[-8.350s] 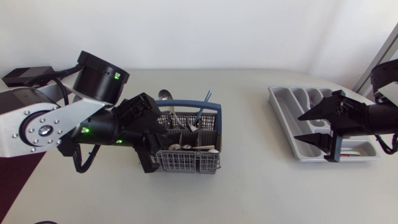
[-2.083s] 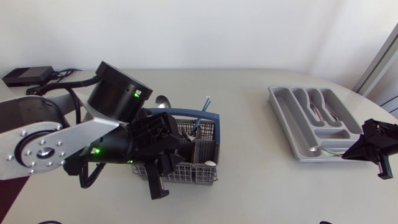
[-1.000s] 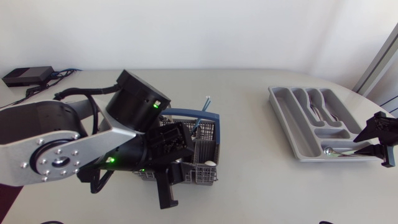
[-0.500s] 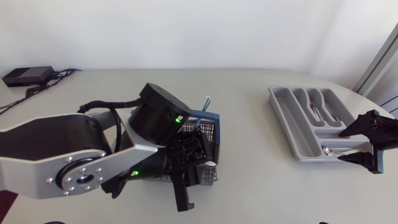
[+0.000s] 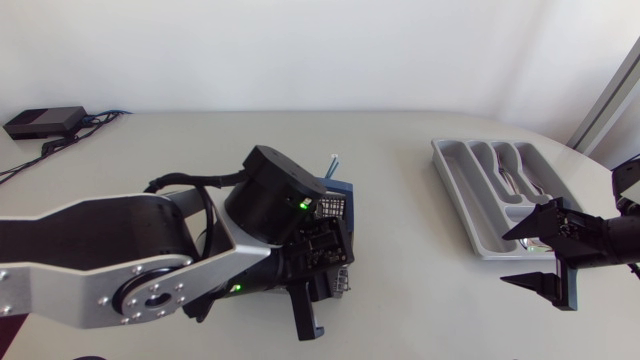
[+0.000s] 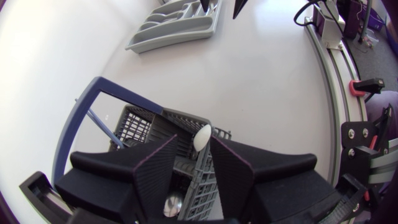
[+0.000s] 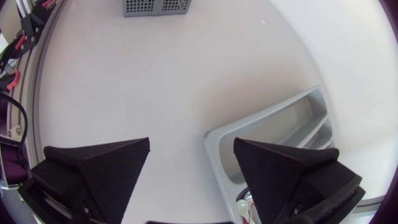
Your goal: Sort the cutlery from the basket into the organizer compartments.
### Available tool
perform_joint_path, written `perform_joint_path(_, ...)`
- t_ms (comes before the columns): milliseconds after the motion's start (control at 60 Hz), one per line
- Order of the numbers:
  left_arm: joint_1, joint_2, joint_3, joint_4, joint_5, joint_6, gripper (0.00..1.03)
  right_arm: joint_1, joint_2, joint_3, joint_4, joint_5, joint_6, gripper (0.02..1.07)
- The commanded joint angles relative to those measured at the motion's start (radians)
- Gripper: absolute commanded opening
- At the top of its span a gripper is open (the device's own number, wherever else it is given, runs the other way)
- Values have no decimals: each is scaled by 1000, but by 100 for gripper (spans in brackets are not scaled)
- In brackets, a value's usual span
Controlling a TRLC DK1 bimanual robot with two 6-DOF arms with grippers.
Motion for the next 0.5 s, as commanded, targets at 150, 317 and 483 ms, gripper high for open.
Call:
perform_joint_path(150, -23, 31, 9, 18, -15, 13, 38, 32, -45, -53, 5, -23, 48, 99)
perform_joint_path(317, -29, 37, 4, 18, -15, 13, 38, 95, -97, -90, 2, -34, 103, 99)
perform_joint_path(483, -18, 36, -13, 16, -17, 23, 37, 236, -191, -128, 7, -55, 227, 99)
